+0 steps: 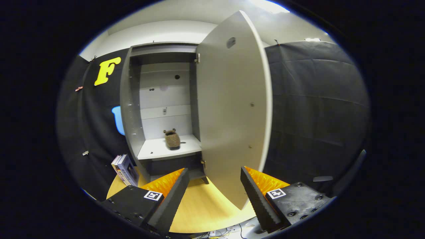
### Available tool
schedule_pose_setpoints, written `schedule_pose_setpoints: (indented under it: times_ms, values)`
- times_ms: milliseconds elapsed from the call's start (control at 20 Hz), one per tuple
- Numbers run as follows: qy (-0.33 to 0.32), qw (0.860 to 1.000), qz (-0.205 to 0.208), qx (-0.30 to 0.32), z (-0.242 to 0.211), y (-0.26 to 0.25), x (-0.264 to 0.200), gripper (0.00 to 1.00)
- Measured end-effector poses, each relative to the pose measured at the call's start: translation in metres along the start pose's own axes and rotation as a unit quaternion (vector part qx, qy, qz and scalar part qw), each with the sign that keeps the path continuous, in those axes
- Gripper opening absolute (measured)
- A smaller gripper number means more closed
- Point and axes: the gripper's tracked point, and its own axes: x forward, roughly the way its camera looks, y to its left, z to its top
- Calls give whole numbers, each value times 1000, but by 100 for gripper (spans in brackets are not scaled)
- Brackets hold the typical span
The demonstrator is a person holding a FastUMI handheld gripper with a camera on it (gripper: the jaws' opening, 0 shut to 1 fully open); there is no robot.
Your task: Open the shoe cabinet door, grab the shoes and put them into the shoe cabinet, then close the shoe cabinet door.
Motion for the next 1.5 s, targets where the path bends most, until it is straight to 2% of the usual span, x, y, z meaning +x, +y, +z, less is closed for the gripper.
schedule_pose_setpoints:
  times_ms: [300,550,800,1000,1150,1500]
  values:
    - [0,999,-44,15,3,-65,-8,98]
    - [-11,999,-38,6,19,-115,16,98]
    - [-18,999,26,-7,39,-141,55,98]
    - [-9,994,113,-5,42,-125,84,98]
    - [-7,988,152,-15,43,-120,96,97]
    - [-1,979,202,2,44,-106,103,95]
